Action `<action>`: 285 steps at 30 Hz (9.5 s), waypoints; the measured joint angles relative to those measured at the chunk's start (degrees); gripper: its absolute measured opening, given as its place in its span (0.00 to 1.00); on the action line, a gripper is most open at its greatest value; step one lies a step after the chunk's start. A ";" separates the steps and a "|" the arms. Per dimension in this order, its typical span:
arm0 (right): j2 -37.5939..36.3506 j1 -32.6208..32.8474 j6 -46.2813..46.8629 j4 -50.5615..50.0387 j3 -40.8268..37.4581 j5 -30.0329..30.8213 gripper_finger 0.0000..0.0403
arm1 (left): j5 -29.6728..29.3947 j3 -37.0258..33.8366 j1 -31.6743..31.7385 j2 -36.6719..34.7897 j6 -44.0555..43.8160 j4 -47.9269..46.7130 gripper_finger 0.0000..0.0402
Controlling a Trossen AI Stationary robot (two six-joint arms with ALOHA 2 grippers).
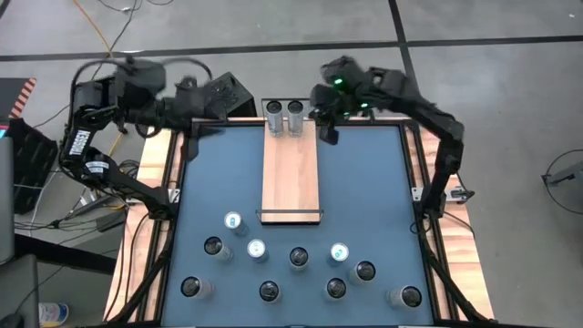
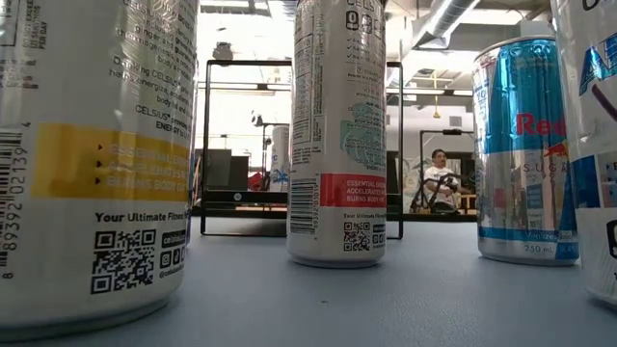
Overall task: Place canned beverage on shelf
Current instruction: Put the white and blue soda can on the shelf
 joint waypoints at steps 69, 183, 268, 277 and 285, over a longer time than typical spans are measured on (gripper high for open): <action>0.60 62.99 37.98 5.58 -20.83 11.76 0.78 | -7.86 -12.31 -42.61 11.99 -25.93 16.28 0.49; 22.44 7.35 8.59 -7.66 1.91 8.62 0.61 | -4.51 -12.22 -11.07 -3.13 6.26 10.78 0.49; -15.64 3.16 1.49 -17.98 1.18 7.43 0.81 | 5.61 -12.28 4.87 34.90 20.37 19.55 0.76; -15.64 3.16 1.49 -18.00 1.18 7.65 0.82 | 6.02 -12.31 4.90 34.90 20.58 19.69 0.61; -15.64 2.93 1.26 -18.01 1.18 9.43 0.81 | 5.89 -12.31 5.13 34.92 21.35 24.02 0.60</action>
